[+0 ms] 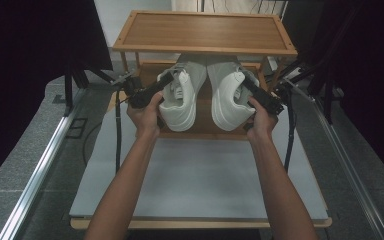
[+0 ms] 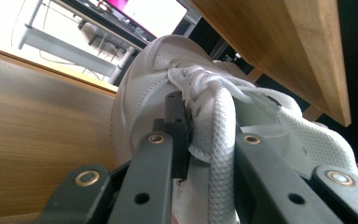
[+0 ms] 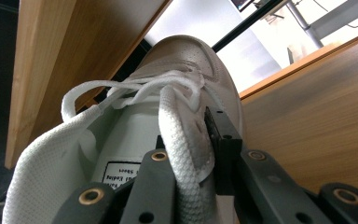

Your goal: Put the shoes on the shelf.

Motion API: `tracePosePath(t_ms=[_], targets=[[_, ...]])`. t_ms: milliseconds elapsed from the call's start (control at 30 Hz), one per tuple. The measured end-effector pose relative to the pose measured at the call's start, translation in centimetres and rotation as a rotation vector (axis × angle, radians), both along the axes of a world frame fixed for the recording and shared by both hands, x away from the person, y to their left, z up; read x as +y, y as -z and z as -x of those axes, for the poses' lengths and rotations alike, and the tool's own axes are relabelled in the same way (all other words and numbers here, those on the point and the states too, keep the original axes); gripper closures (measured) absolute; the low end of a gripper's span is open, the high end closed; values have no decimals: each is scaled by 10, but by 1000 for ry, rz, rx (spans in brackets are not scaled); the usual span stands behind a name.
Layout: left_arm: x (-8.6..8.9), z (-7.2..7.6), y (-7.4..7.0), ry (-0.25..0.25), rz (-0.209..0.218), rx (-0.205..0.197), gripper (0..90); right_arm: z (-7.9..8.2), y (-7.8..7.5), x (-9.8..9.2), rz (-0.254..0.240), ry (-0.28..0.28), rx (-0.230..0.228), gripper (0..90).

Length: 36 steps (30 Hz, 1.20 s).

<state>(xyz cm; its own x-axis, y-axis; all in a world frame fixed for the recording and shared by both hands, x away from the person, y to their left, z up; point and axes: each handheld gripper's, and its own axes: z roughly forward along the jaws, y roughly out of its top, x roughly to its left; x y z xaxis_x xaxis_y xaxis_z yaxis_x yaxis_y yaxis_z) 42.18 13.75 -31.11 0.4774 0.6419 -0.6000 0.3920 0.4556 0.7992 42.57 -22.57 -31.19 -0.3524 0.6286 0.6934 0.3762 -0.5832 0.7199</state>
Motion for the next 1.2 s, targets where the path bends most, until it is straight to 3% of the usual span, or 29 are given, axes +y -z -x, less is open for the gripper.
tracePosePath(t_ms=[467,533,733,867,1033,1133,1200], targets=[[-8,-6,1,-69,-3,27,812,-9,-1,8,34,60,27,800],[-11,-8,3,-83,-11,33,811,-12,0,13,74,66,23,792],[-13,-12,6,-130,-26,56,799,-16,0,21,94,104,44,771],[-16,-13,7,-143,-22,66,786,-19,-3,27,146,79,23,712],[-22,-15,8,-109,5,64,689,-21,-5,38,186,59,7,609],[-18,-19,8,-45,58,73,560,-25,-7,41,194,39,15,561],[-17,-20,6,-27,79,62,561,-26,-7,42,193,35,15,555]])
